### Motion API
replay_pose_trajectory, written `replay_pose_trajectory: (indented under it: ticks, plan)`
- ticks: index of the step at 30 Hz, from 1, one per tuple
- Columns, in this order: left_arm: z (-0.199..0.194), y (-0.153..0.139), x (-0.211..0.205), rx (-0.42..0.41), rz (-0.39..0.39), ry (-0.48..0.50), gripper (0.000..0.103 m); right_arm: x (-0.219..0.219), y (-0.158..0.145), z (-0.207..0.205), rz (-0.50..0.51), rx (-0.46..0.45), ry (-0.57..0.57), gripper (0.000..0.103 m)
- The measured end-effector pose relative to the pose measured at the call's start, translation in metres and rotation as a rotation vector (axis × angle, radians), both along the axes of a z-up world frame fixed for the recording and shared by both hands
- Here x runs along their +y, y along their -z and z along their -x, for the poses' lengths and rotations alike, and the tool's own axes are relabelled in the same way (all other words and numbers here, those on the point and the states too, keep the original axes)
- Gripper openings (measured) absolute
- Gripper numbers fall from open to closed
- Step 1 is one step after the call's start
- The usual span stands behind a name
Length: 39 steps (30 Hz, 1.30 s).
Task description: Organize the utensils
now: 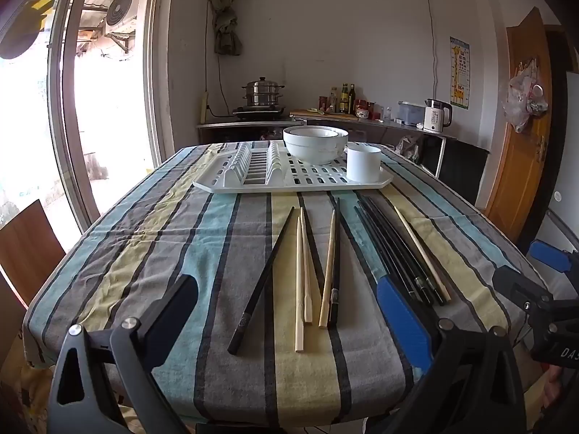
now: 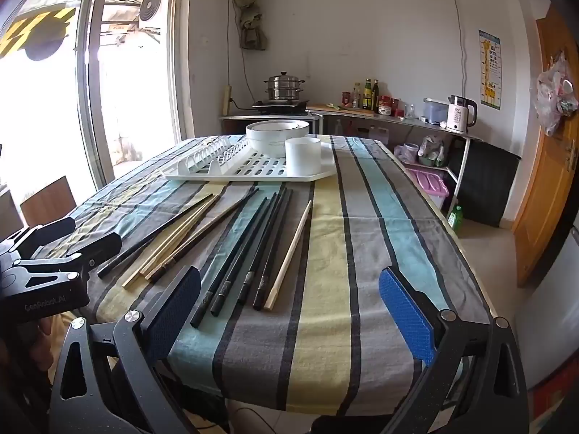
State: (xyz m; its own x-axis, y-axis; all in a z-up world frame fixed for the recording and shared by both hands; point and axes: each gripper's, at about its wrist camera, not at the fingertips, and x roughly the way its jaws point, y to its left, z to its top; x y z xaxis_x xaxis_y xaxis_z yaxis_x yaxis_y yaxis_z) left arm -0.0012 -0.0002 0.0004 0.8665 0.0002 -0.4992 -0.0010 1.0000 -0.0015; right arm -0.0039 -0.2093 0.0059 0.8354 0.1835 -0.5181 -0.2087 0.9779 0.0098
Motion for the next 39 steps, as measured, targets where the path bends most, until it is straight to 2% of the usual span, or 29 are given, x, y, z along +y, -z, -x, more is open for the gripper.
replay_pose_trajectory:
  ticks: [9, 39]
  plan:
    - [-0.001, -0.005, 0.008, 0.023, 0.016, 0.004, 0.101, 0.000, -0.003, 0.005, -0.007, -0.013, 0.003, 0.099]
    - [0.006, -0.005, 0.000, 0.008, 0.018, 0.010, 0.101, 0.003, -0.007, 0.008, -0.005, -0.019, -0.002, 0.099]
